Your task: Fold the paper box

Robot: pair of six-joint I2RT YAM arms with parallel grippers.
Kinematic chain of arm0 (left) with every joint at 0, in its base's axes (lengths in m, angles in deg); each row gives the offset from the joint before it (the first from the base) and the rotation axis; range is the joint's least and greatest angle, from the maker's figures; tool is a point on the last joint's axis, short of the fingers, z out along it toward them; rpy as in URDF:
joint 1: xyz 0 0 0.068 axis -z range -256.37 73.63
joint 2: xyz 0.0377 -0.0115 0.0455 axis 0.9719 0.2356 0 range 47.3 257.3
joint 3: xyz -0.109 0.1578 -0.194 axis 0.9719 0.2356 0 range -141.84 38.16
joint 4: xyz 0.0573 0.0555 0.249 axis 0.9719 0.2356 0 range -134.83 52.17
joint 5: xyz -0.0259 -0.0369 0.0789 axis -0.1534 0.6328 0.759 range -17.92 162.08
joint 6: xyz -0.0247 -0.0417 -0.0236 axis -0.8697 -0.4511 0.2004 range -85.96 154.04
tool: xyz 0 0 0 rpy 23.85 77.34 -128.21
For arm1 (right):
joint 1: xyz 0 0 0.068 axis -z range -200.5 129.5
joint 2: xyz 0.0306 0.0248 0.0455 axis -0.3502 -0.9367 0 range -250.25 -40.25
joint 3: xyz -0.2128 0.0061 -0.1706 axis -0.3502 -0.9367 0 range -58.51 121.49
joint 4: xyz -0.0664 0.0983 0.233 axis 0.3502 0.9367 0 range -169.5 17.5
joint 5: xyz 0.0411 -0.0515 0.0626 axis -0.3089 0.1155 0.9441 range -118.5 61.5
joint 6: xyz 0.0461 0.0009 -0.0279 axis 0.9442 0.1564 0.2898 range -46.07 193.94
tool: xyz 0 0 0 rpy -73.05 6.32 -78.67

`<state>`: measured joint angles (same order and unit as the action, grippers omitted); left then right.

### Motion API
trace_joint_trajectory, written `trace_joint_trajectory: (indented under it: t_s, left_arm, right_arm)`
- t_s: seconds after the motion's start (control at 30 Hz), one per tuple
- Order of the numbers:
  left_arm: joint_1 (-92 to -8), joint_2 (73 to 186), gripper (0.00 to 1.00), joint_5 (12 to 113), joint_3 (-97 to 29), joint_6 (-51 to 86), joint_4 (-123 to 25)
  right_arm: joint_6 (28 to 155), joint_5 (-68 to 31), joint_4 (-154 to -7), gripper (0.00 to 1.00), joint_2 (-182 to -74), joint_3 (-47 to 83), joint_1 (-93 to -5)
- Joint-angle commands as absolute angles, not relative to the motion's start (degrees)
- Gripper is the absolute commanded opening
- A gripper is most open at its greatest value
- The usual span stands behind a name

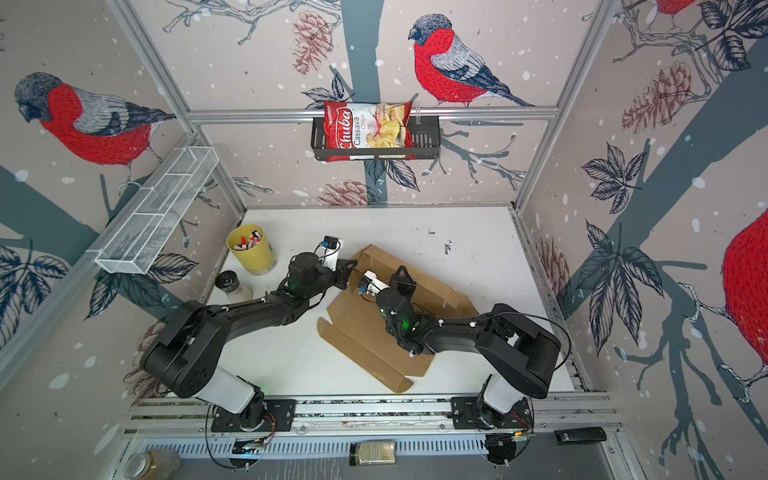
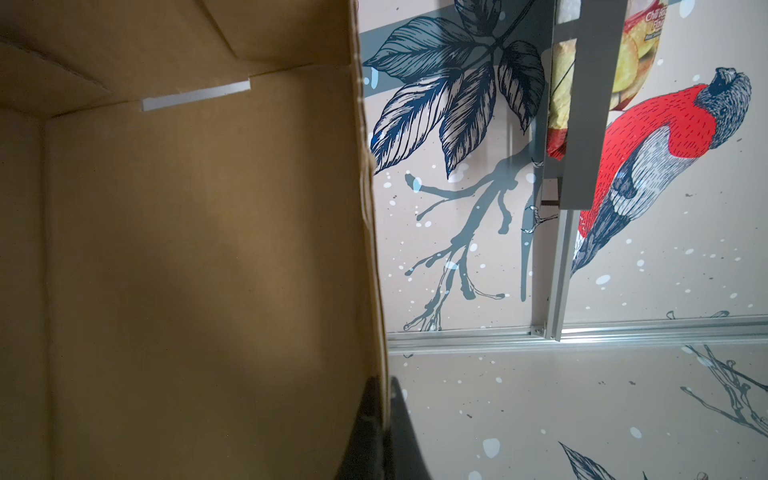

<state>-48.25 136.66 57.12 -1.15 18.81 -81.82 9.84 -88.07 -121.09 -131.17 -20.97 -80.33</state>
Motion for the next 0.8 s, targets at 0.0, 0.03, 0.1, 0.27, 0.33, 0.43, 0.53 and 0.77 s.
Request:
trace_joint_trajectory:
  t_s: [0.0, 0.03, 0.1, 0.27, 0.33, 0.43, 0.53, 0.77]
  left_arm:
    - [-48.08, 136.25, 0.11, 57.72, -1.92, 16.02, -83.45]
    - [-48.08, 136.08, 0.12, 57.81, -2.21, 16.34, -82.65]
    - [-48.21, 135.76, 0.15, 58.42, -2.40, 17.46, -80.15]
    - [-49.44, 135.02, 0.24, 56.64, -2.22, 18.32, -78.08]
    - [-49.93, 134.67, 0.27, 55.50, -2.85, 18.69, -76.95]
    - [-50.41, 134.44, 0.29, 53.57, -4.07, 19.25, -75.13]
    - [-50.94, 133.94, 0.34, 51.49, -4.66, 19.67, -73.88]
    - [-56.76, 128.23, 0.51, 42.93, -5.94, 19.96, -70.66]
  right_arm:
    - [12.81, -88.82, -122.53, 0.00, -131.22, -21.59, -80.61]
    - [13.10, -88.63, -122.28, 0.00, -131.11, -21.74, -80.50]
    - [12.86, -88.49, -122.71, 0.00, -130.87, -22.32, -80.43]
    - [8.25, -87.56, -126.52, 0.00, -131.30, -24.48, -80.51]
    - [6.23, -87.79, -128.30, 0.00, -131.71, -24.75, -80.52]
    - [4.37, -87.91, -129.64, 0.00, -132.32, -24.76, -80.61]
    - [3.92, -88.09, -129.82, 0.00, -133.31, -24.89, -80.57]
    - [3.18, -88.02, -130.83, 0.00, -134.16, -25.20, -80.61]
